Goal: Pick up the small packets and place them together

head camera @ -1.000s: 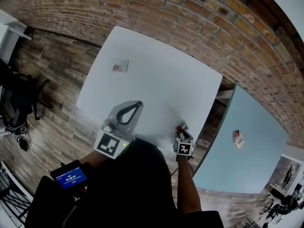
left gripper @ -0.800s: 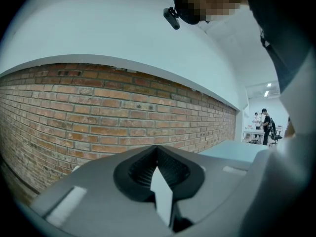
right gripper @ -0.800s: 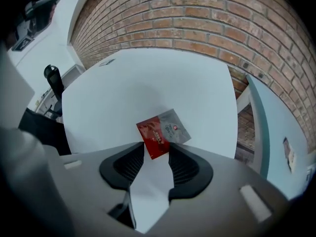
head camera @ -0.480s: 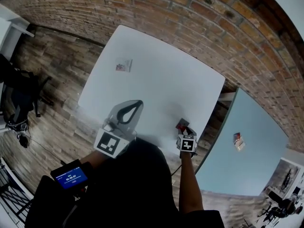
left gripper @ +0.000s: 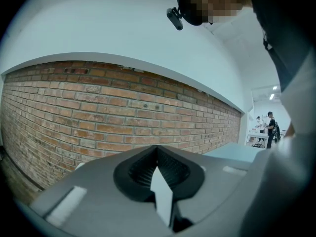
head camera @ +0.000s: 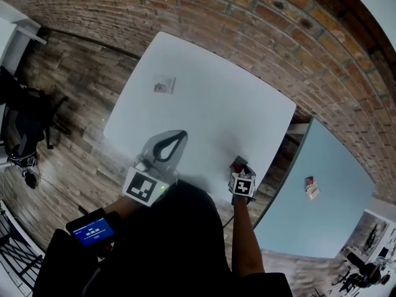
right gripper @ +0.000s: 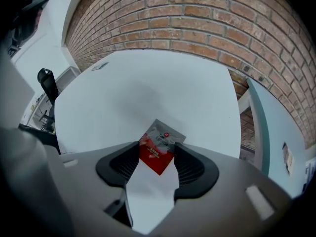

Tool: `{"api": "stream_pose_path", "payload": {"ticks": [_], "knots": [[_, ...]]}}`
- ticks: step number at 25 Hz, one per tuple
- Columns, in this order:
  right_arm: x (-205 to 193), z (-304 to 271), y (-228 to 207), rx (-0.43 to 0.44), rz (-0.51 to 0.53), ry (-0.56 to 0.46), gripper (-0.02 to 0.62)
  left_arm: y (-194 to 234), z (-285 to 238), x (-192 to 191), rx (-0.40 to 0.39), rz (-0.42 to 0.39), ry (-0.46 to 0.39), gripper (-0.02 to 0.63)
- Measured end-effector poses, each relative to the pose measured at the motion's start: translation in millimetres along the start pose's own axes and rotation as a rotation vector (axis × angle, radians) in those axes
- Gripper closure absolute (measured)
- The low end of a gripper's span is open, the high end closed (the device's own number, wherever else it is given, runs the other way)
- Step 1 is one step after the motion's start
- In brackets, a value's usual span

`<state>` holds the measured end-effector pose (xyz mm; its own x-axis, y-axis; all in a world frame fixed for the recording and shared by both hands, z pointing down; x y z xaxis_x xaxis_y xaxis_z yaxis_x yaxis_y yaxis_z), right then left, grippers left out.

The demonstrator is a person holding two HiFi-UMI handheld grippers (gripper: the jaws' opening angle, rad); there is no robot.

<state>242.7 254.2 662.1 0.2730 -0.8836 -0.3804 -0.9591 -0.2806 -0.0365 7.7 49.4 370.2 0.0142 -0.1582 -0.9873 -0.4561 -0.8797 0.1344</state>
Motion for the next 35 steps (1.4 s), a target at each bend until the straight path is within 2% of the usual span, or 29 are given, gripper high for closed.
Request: {"api": "stream_pose_path", "payload": {"ticks": [8,16,22,30,35], "knots": [[22,-9,9,0.032,0.011,-0.014,0.371,11,7,5,0.028,-0.011,0.003,0.606],[59,-22,17,0.046,0.065,-0.018,0.371,35,16,7,0.056,-0.008,0.015,0.606],[87,-33,25,0.054,0.067,-0.011,0.371,55,12,12,0.062,-0.008,0.01,0.606],[124,-43,53,0.062,0.167,-0.016,0.37,85,13,18,0.09,0.0,0.009,0.606],[104,-20,46,0.017,0.182,-0.022,0.37,100,18,20,0.11,0.023,0.007,0.606]]}}
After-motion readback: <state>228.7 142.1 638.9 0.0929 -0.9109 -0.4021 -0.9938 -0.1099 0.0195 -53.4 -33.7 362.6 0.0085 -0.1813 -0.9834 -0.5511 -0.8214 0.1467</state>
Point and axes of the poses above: the fingertips, and each gripper's own axes: z backward along the fingers, y to its left, x out of its top, the point moved 7 cm from there along z, backward along the fingers, and after that the axes turned 3 degrees about -y, right-handed, at the moved point
